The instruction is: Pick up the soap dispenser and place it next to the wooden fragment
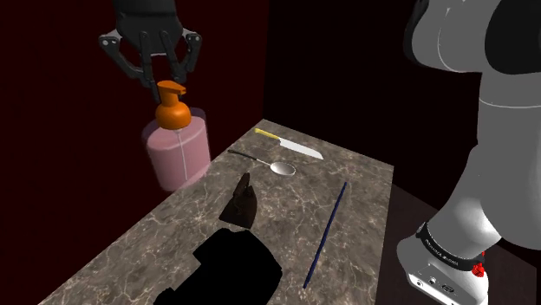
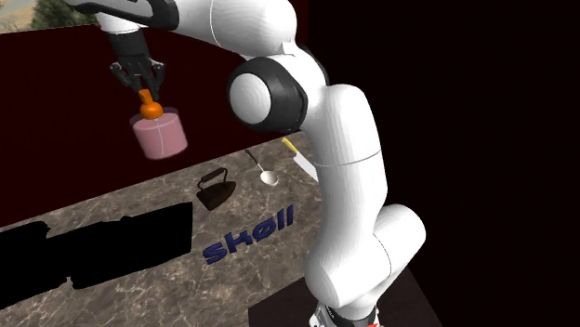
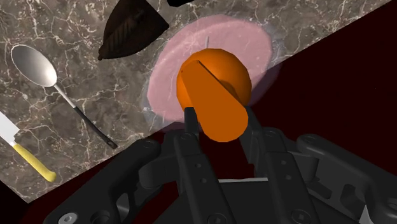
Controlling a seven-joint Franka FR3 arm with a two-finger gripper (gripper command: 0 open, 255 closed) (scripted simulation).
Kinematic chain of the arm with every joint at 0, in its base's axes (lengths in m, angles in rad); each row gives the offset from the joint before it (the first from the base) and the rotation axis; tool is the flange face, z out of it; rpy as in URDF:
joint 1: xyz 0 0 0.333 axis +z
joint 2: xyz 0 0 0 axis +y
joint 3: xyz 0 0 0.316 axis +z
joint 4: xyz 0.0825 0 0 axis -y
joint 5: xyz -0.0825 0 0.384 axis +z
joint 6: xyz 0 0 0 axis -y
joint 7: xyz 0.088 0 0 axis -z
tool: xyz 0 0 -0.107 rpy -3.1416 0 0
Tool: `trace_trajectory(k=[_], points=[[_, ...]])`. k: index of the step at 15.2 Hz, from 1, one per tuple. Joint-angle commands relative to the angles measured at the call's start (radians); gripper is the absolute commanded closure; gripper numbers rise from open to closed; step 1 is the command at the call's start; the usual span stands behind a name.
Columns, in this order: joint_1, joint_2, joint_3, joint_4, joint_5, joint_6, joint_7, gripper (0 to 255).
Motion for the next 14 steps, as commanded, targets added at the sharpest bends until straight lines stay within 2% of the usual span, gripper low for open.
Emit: trace_trajectory(k=[1, 14], points=[[0.009, 0.014, -0.002, -0.008, -0.006, 0.021, 0.011, 255], [-0.063, -0.056, 0.005, -0.300, 0.027, 0.241, 0.014, 255]])
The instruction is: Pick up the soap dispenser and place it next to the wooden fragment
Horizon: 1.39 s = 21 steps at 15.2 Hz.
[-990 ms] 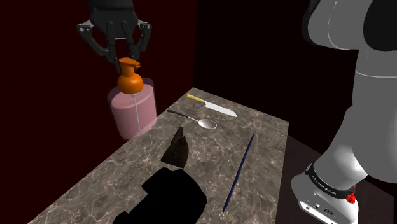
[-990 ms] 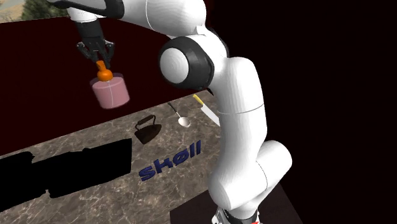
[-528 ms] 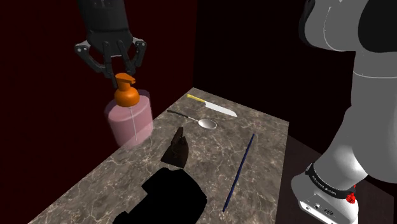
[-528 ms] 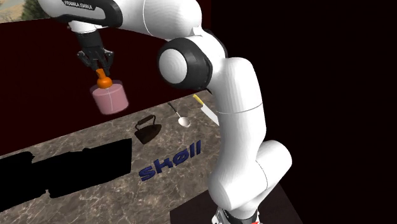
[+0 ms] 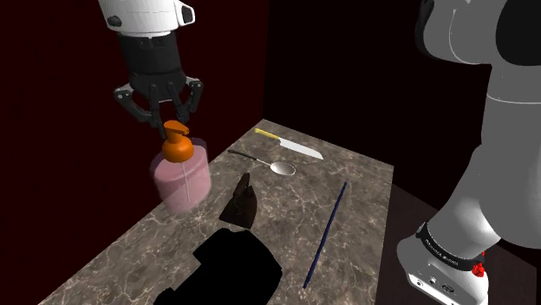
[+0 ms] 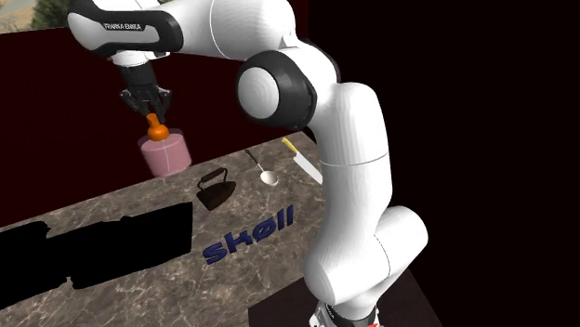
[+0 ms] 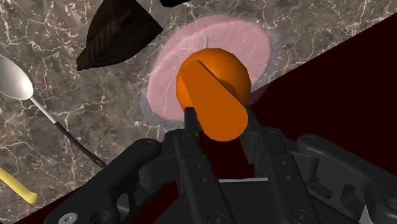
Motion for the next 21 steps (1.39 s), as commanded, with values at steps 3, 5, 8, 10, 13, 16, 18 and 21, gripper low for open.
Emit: trace_trajectory(k=[3, 5, 8, 10, 13, 16, 18, 21], points=[[-0.011, -0.007, 0.000, -0.066, 0.002, 0.060, 0.003, 255], [-0.015, -0.009, -0.001, -0.096, 0.003, 0.087, 0.004, 255], [-0.021, -0.009, -0.003, -0.138, 0.002, 0.128, 0.006, 255], [-0.024, -0.008, -0.004, -0.164, 0.001, 0.154, 0.007, 255], [-0.028, -0.005, -0.006, -0.200, -0.002, 0.193, 0.010, 255], [-0.030, 0.001, -0.008, -0.233, -0.007, 0.230, 0.013, 255], [-0.031, 0.006, -0.010, -0.253, -0.010, 0.254, 0.016, 255], [-0.032, 0.015, -0.014, -0.281, -0.017, 0.290, 0.020, 255]])
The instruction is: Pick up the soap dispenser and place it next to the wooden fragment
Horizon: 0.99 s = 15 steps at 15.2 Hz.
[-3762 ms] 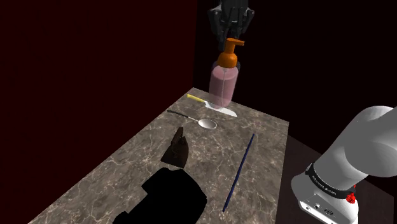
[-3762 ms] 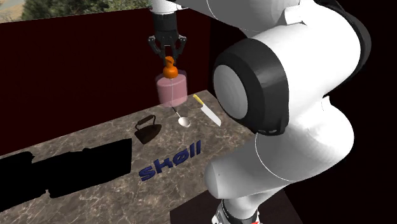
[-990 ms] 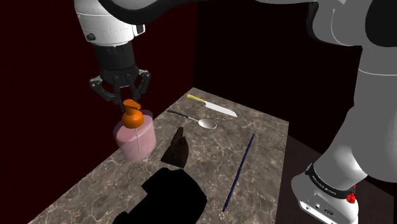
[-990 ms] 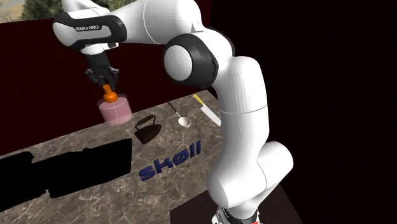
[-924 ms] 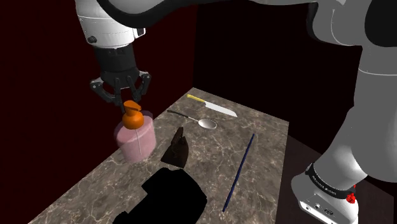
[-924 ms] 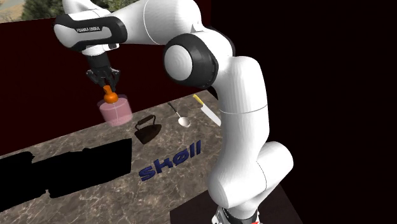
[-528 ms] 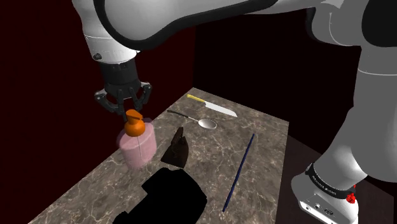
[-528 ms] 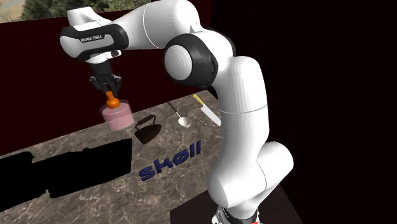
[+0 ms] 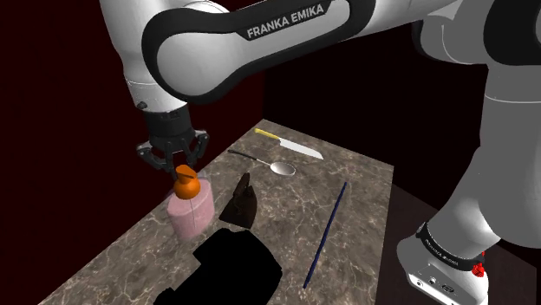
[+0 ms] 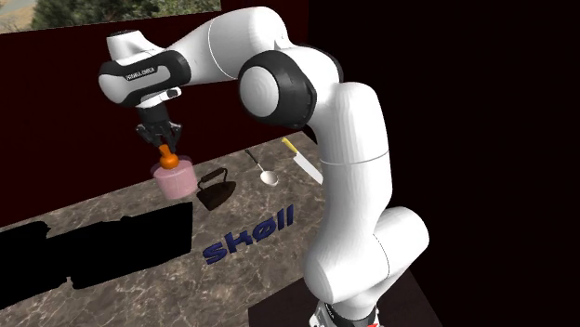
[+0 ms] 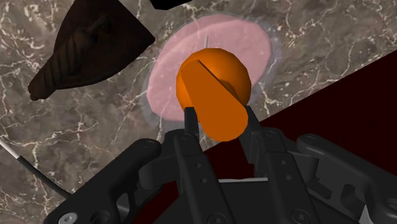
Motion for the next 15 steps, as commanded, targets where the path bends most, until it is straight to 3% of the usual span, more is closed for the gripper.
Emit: trace_trajectory(k=[1, 9, 10, 15], points=[[-0.001, 0.006, -0.002, -0.019, -0.004, 0.024, 0.002, 255], [-0.001, 0.007, -0.003, -0.020, -0.005, 0.027, 0.003, 255], [-0.001, 0.007, -0.003, -0.019, -0.005, 0.026, 0.002, 0], [-0.001, 0.007, -0.003, -0.020, -0.005, 0.027, 0.003, 0]])
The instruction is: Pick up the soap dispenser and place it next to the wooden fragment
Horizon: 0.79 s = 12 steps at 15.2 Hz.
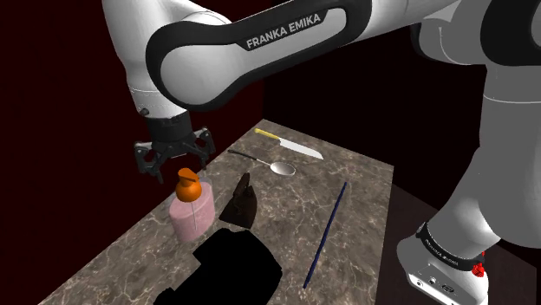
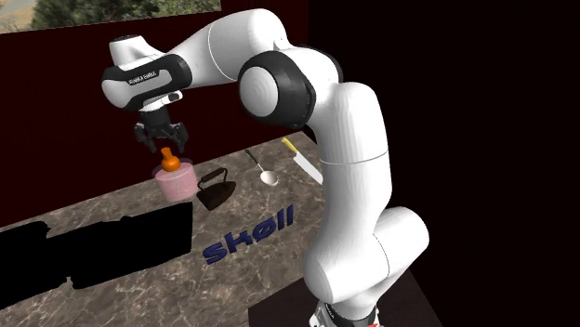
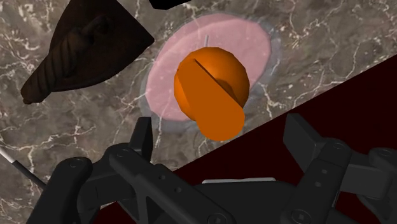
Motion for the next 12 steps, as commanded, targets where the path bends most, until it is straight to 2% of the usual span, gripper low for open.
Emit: trace_trajectory(k=[1, 4, 12], points=[[0.000, -0.008, 0.003, 0.023, 0.005, -0.030, -0.004, 0], [0.005, -0.022, 0.009, 0.098, 0.016, -0.116, -0.012, 0], [0.005, -0.022, 0.009, 0.098, 0.016, -0.116, -0.012, 0]])
